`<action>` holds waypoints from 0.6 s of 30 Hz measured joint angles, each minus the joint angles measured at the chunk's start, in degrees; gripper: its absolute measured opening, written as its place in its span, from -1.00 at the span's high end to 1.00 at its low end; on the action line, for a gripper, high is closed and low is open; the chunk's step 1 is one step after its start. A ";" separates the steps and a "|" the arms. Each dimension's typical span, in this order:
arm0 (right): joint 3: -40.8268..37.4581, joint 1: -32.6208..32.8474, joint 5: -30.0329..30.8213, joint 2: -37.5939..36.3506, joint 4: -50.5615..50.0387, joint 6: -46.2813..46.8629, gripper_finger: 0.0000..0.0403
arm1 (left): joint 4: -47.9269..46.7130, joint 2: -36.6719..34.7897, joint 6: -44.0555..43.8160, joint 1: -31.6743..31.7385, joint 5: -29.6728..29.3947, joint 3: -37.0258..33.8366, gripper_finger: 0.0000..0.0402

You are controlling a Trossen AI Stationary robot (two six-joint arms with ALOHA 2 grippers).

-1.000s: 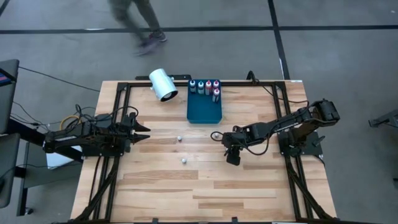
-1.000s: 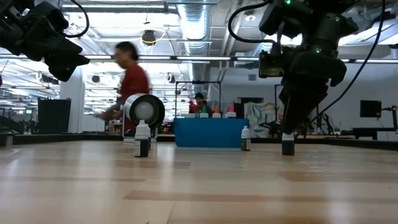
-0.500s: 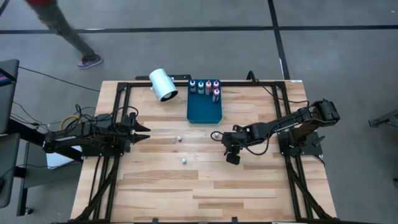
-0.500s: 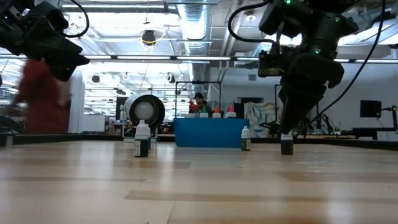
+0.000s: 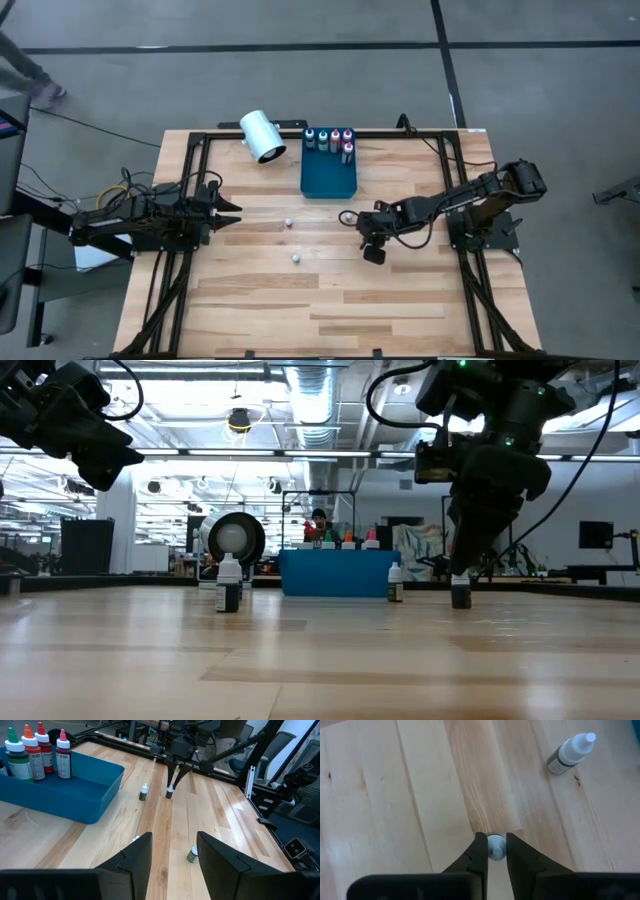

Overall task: Pick & Place food coloring
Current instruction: Put the right small black food coloring bottle into the blue bin

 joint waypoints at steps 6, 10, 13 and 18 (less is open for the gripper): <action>0.98 -2.04 -0.71 0.02 -0.32 0.30 0.80 | 0.00 0.00 0.00 0.01 0.00 0.00 0.27; 2.54 -3.44 -1.59 0.02 -1.16 -0.17 0.79 | 0.00 0.00 0.00 0.00 0.00 0.00 0.27; 4.30 -4.19 -2.31 0.02 -3.43 -1.22 0.80 | 0.00 0.00 0.00 -0.01 0.00 0.00 0.27; 8.36 -5.42 -3.60 0.02 -8.80 -2.72 0.80 | 0.00 -0.01 0.09 -0.01 0.00 0.00 0.27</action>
